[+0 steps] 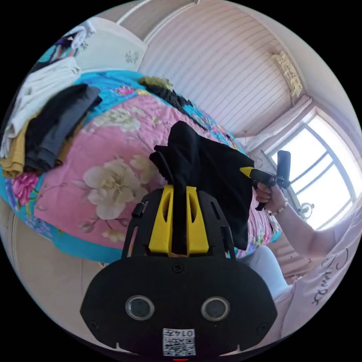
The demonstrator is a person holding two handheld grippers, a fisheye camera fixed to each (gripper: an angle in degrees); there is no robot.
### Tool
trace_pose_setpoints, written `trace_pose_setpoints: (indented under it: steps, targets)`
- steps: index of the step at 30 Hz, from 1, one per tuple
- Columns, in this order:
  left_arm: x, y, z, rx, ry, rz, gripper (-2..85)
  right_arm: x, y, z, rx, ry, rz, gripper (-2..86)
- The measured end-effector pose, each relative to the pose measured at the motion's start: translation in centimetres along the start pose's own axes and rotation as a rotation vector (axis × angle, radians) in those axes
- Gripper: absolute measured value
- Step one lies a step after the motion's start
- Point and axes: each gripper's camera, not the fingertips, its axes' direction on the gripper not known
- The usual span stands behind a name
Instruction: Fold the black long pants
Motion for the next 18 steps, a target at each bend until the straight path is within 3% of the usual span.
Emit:
trace_pose_setpoints:
  steps: [2, 4, 9, 13, 17, 18]
  targets:
    - [-0.3, -0.4, -2.6, 0.176, -0.041, -0.026, 5.1, -3.3, -8.2, 0.0, -0.056, 0.025, -0.223, 2.7]
    - [-0.8, -2.5, -4.0, 0.296, -0.073, -0.034, 5.2, -3.8, -14.7, -0.2, -0.063, 0.032, -0.312, 3.0]
    - [-2.5, -14.4, -3.0, 0.453, -0.175, -0.026, 7.4, 3.1, -33.8, 0.9, -0.016, 0.094, -0.171, 6.3]
    - [-9.2, -23.4, 5.5, 0.290, -0.294, -0.185, 8.8, 12.1, -40.6, 6.8, -0.101, 0.284, 0.209, 7.2]
    - [-13.3, -23.8, 16.6, -0.046, -0.518, -0.214, 7.4, 13.4, -38.5, 14.1, -0.200, 0.264, 0.238, 7.5]
    - [-13.3, -23.4, 17.5, -0.056, -0.525, -0.207, 6.7, 13.2, -38.1, 14.9, -0.218, 0.248, 0.224, 7.5]
